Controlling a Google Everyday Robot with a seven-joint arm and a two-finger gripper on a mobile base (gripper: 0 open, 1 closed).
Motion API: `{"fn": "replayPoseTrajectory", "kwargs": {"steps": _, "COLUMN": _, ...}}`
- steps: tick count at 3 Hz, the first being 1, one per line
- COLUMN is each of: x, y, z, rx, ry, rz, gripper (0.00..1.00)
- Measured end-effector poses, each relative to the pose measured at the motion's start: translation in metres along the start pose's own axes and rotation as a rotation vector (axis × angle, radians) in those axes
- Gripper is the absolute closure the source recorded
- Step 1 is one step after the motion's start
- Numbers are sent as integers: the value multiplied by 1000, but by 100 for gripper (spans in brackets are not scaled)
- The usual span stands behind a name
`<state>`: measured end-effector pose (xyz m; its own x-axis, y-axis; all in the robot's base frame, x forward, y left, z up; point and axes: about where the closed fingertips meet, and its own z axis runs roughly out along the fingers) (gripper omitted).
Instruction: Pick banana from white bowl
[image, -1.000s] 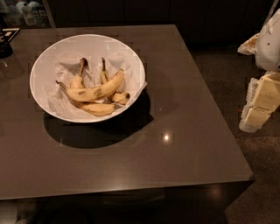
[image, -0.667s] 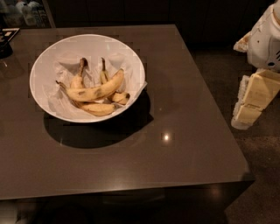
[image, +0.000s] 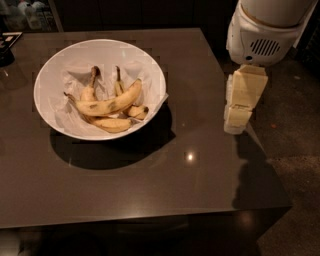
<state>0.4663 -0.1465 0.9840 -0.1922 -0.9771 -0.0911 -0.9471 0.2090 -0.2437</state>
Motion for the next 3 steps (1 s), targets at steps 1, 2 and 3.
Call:
{"fn": "replayPoseTrajectory", "kwargs": {"steps": 1, "x": -6, "y": -3, "z": -1, "rx": 15, "ry": -10, "rz": -8, "gripper": 0}}
{"fn": "replayPoseTrajectory", "kwargs": {"steps": 2, "x": -21, "y": -5, "z": 2, "rx": 2, "ry": -62, "rz": -25, "gripper": 0}}
{"fn": "replayPoseTrajectory", "kwargs": {"steps": 3, "x": -68, "y": -6, "z": -2, "rx": 7, "ry": -104, "rz": -126, "gripper": 0}}
